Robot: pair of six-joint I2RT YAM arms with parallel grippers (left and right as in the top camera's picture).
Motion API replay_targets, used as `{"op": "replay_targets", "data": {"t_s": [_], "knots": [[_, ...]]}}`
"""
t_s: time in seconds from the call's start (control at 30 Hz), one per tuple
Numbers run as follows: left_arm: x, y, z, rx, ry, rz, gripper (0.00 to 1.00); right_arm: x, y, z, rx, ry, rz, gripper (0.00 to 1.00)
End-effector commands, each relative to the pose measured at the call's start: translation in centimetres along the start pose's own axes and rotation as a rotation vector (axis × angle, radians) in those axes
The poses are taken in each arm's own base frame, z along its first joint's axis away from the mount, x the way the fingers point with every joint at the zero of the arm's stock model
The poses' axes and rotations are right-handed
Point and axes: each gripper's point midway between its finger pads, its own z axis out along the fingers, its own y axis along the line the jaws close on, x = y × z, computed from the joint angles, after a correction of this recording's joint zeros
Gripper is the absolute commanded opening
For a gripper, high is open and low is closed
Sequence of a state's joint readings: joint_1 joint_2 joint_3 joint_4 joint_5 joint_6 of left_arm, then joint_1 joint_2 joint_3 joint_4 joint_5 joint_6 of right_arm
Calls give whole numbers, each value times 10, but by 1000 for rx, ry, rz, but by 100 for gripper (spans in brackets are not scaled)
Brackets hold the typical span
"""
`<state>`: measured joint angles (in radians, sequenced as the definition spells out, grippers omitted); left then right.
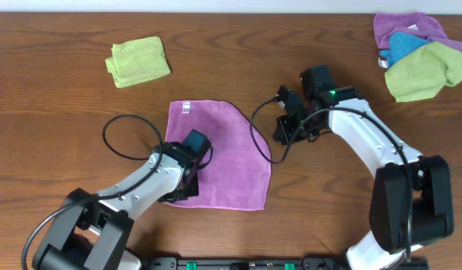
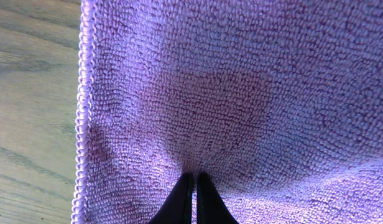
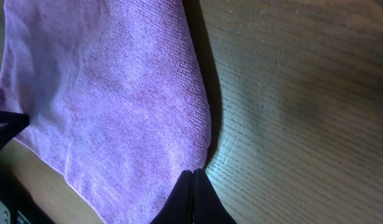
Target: Fold the cloth
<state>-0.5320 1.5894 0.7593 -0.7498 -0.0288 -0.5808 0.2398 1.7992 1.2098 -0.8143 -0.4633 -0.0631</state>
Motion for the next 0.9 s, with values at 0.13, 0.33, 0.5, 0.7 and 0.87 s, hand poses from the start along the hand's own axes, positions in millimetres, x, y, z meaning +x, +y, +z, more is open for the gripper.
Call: {"op": "replay_targets", "data": {"t_s": [0.13, 0.33, 0.5, 0.7, 0.87], "knots": [[18, 9, 12, -27, 67, -15, 6, -6, 1, 1, -22, -22, -19, 27], [18, 9, 12, -28, 66, -15, 6, -7, 7, 11, -244, -32, 34, 32], [18, 9, 12, -28, 67, -14, 6, 0, 4, 17, -252, -7, 55, 34], [18, 9, 12, -28, 67, -14, 6, 18, 4, 20, -285, 45, 110, 35], [18, 9, 12, -27, 66, -10, 6, 44, 0, 30, -292, 104, 162, 35]]}}
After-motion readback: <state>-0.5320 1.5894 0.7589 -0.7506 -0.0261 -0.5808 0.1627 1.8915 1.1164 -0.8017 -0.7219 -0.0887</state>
